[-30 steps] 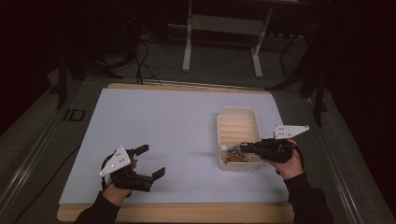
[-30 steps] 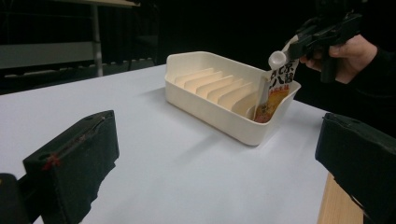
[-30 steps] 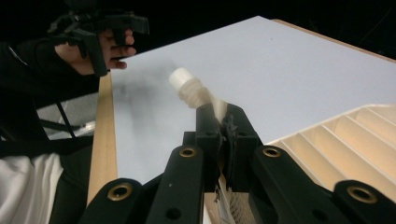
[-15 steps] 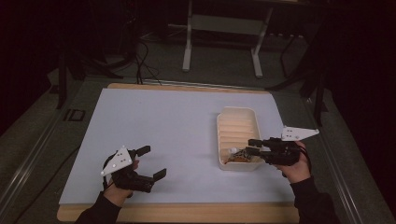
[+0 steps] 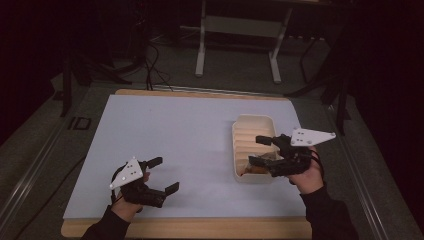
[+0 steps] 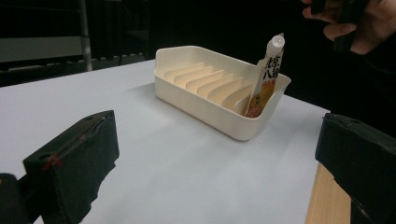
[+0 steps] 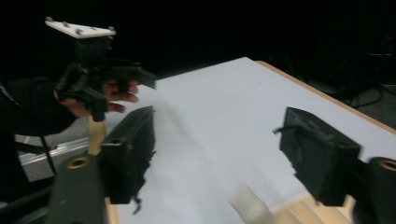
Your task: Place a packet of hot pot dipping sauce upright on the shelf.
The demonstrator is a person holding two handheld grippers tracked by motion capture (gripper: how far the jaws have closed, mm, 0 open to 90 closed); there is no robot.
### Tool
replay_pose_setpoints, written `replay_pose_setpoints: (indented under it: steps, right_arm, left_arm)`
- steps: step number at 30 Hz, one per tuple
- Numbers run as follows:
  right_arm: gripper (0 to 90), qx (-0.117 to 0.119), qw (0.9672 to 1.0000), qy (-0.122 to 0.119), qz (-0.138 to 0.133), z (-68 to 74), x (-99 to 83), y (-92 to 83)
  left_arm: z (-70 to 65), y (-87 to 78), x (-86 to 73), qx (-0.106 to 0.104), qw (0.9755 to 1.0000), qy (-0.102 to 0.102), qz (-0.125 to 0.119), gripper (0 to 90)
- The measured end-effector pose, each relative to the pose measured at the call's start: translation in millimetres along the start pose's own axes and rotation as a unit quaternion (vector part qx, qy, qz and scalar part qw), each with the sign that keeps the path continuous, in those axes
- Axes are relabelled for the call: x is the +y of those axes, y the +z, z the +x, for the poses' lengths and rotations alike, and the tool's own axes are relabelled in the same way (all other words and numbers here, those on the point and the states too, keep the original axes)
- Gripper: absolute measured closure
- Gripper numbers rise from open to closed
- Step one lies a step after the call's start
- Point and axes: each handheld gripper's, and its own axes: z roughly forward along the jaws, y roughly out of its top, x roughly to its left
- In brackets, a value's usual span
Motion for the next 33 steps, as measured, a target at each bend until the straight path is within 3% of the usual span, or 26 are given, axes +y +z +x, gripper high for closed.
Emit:
replay_pose_setpoints:
  steps: [3,6,15,25,33]
  right_arm:
    - [18.8,0.012,0.9999,-0.008,-0.008,9.6,5.3,11.4]
    - [13.4,0.031,0.9994,0.001,-0.016,17.0,7.6,21.9]
    - [13.9,0.044,0.999,-0.009,0.0,35.9,2.1,44.2]
    - [13.9,0.033,0.9991,-0.023,0.015,49.8,-18.9,60.7]
    - [13.9,0.034,0.9985,-0.009,0.042,55.1,-42.7,63.4]
  left_arm:
    - [0.1,0.3,-0.1,-0.001,1.0,-0.001,0.0,0.0]
    - [0.2,-0.1,0.0,-0.001,1.0,-0.002,0.0,0.0]
    - [0.2,-0.3,-0.7,-0.002,1.0,-0.003,0.001,0.0]
    - [0.6,0.1,-2.7,0.0,1.0,-0.004,0.001,0.0]
    - [1.0,-0.4,-3.2,0.001,1.0,-0.005,0.0,0.0]
